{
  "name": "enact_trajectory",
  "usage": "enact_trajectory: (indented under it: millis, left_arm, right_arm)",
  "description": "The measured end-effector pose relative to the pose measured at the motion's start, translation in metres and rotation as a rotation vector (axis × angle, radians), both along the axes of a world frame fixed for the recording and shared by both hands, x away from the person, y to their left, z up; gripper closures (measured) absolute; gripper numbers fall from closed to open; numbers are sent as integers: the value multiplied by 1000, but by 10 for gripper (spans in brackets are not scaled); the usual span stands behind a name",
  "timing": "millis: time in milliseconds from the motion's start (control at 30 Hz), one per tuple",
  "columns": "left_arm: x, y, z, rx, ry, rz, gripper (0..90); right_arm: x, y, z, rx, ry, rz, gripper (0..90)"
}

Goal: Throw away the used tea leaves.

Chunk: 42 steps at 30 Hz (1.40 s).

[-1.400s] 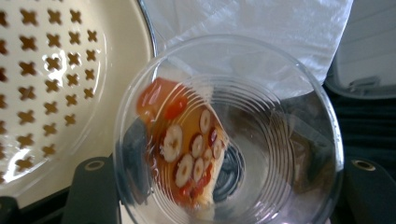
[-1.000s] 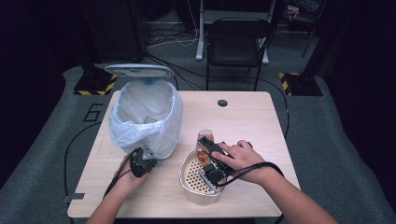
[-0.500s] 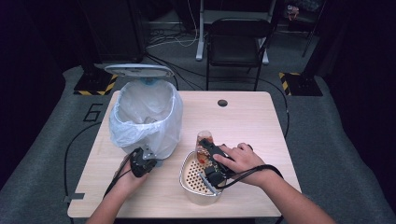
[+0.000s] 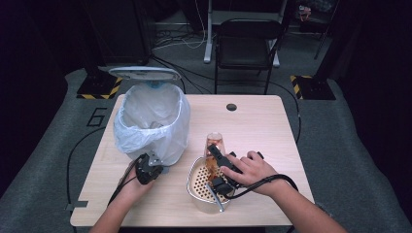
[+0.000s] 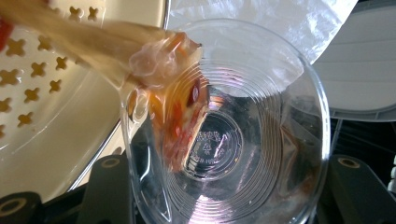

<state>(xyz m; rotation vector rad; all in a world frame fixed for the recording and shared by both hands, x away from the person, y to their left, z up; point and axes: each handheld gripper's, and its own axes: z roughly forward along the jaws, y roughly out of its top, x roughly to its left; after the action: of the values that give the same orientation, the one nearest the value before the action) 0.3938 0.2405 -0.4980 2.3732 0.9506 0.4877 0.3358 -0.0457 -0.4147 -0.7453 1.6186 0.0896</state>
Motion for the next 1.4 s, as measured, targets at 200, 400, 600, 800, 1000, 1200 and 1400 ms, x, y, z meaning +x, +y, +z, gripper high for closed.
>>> enact_trajectory:
  millis: [200,400,600,800,1000,1200,1400]
  left_arm:
    - [0,0,0,-5,6,9,900]
    - [0,-1,0,-6,1,5,900]
    - [0,-1,-1,-13,-4,7,900]
    - [0,0,0,-5,-4,-2,900]
    - [0,0,0,0,-2,-3,900]
    - [0,0,0,-5,-3,-2,900]
    - [0,0,0,-2,-3,0,900]
  right_arm:
    - [-7,-3,-14,-88,-127,12,421]
    - [-12,-8,-25,-8,-194,-1,416]
    - [-11,-5,-13,-145,-288,65,413]
    - [-12,-4,-13,-140,-287,64,412]
    - [-12,-3,-12,-135,-300,71,412]
    - [-11,-3,-11,-142,-282,64,412]
    - [-12,-3,-9,-133,-279,67,412]
